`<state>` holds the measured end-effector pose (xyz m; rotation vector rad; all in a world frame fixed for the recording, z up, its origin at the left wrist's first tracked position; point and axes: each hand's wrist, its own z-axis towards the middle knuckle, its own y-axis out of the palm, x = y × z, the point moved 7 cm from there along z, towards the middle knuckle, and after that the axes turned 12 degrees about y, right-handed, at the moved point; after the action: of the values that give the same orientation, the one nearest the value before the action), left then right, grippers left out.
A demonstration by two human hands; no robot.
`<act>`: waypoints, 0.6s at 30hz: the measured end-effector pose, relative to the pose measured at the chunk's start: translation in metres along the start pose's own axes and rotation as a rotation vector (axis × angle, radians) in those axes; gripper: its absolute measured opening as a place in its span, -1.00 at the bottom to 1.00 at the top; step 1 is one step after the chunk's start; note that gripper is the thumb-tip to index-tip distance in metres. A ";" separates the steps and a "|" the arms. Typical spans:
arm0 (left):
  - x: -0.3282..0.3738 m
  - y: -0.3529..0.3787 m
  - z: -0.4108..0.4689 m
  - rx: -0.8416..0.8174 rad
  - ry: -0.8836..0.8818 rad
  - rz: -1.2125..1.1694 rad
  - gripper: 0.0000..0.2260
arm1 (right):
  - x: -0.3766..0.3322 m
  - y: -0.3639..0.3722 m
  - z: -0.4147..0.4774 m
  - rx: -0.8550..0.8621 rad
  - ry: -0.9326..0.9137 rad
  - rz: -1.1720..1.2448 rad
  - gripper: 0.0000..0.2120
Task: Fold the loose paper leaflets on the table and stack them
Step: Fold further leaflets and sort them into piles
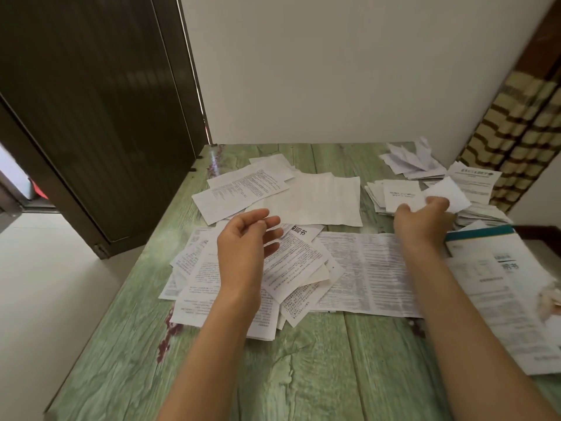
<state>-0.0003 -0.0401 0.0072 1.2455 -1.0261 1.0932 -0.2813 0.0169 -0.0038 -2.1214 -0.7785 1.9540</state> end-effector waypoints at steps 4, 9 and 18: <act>0.000 0.001 -0.001 -0.006 0.000 0.011 -0.80 | -0.010 -0.005 -0.011 0.108 -0.117 -0.115 -0.59; -0.001 0.001 -0.002 -0.008 -0.006 0.016 -0.80 | -0.011 -0.004 -0.015 0.135 -0.166 -0.126 -0.57; -0.001 0.002 -0.002 -0.017 -0.010 0.029 -0.79 | -0.034 0.043 -0.053 -0.202 -0.700 -0.265 -0.74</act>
<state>-0.0024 -0.0381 0.0061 1.2272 -1.0611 1.0995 -0.2190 -0.0238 0.0146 -1.2799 -1.3303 2.5490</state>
